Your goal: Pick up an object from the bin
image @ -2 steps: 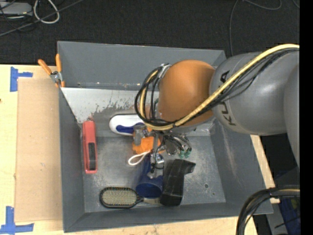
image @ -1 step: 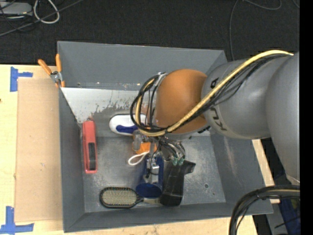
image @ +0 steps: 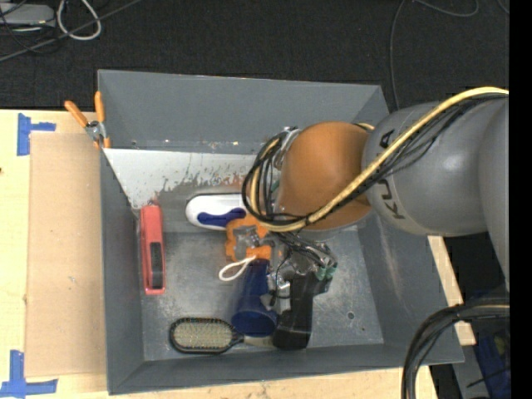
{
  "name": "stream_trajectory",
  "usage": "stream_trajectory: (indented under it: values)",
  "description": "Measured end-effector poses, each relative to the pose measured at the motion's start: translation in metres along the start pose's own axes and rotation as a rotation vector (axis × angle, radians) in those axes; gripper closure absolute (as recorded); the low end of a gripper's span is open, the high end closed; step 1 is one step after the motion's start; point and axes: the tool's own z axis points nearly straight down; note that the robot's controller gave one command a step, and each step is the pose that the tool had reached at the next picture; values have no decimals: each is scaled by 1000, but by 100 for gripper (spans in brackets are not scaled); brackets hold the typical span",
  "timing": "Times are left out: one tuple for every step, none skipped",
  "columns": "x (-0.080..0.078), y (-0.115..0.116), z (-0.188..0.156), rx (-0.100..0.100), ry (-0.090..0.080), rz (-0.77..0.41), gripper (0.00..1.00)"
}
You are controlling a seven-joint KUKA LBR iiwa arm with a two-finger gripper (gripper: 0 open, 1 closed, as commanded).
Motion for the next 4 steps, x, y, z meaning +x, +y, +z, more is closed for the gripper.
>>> stream_trajectory:
  values:
    - [15, 11, 47, 2, -7, 84, 0]
    - [23, 4, 72, 0, 2, -18, 0]
    - [6, 36, 71, 2, 1, 64, 0]
    - [2, 9, 71, 4, 2, 12, 100]
